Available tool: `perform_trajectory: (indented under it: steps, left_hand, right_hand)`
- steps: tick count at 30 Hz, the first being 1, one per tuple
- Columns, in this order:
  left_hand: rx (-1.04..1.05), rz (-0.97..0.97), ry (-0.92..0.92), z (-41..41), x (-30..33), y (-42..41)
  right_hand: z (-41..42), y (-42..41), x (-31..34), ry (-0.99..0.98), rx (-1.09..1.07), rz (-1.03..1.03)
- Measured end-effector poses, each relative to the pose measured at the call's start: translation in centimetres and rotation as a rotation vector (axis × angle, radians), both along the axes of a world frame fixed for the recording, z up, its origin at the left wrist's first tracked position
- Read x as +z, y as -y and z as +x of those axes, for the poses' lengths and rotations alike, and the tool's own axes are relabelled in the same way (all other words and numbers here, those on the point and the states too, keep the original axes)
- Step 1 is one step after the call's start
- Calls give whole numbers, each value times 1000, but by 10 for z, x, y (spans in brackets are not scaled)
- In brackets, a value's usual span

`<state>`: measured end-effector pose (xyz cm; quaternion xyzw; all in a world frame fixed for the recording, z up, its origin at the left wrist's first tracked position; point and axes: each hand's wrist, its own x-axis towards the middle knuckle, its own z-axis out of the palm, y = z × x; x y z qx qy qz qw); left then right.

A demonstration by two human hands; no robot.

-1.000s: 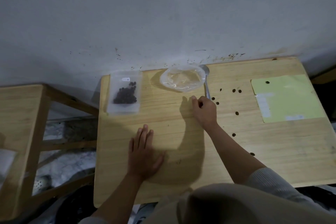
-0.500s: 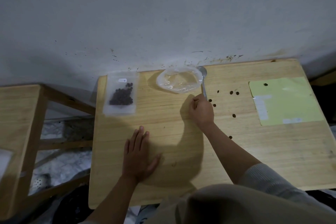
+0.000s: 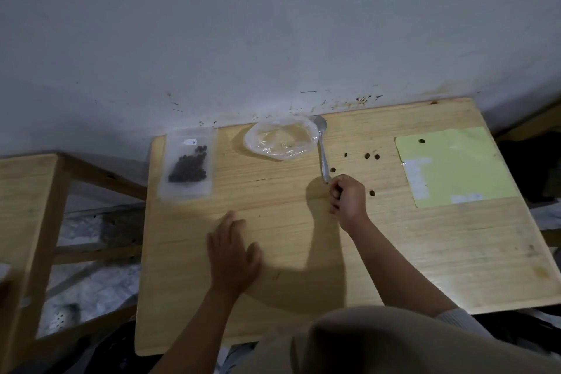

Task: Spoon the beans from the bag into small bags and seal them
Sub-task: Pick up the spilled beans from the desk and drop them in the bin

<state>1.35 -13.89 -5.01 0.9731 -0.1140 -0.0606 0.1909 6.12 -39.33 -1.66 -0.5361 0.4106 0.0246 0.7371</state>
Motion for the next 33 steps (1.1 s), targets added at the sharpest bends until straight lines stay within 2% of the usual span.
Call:
perform_trajectory:
  steps: [2, 4, 6, 10, 13, 16, 20, 23, 26, 30, 33]
  left_hand:
    - [-63, -59, 30, 7, 3, 28]
    - [-107, -58, 36, 16, 4, 55]
    - [-104, -31, 22, 27, 6, 81]
    - [-111, -1, 14, 42, 1, 121]
    - [-92, 70, -52, 38, -9, 134]
    - [-101, 122, -37, 34, -18, 133]
    - [-75, 91, -20, 35, -18, 135]
    - [-72, 78, -26, 36, -18, 135]
    - [-73, 76, -27, 36, -18, 134]
    - [-76, 77, -26, 36, -18, 134]
    - [-77, 83, -27, 36, -18, 134]
  right_hand:
    - [-2, 12, 5, 3, -34, 47]
    - [0, 22, 4, -13, -41, -5]
    - [3, 32, -2, 4, 16, -222]
    - [4, 48, -9, 39, 313, -796]
    - [5, 55, -10, 20, 426, -946]
    - [9, 55, -17, 5, 498, -993]
    - [11, 57, -27, 4, 632, -1049]
    - [11, 56, -27, 25, 634, -1031]
    - [11, 54, -21, 24, 535, -954]
    - [10, 49, -15, 4, 339, -726]
    - [9, 45, -11, 26, 277, -636]
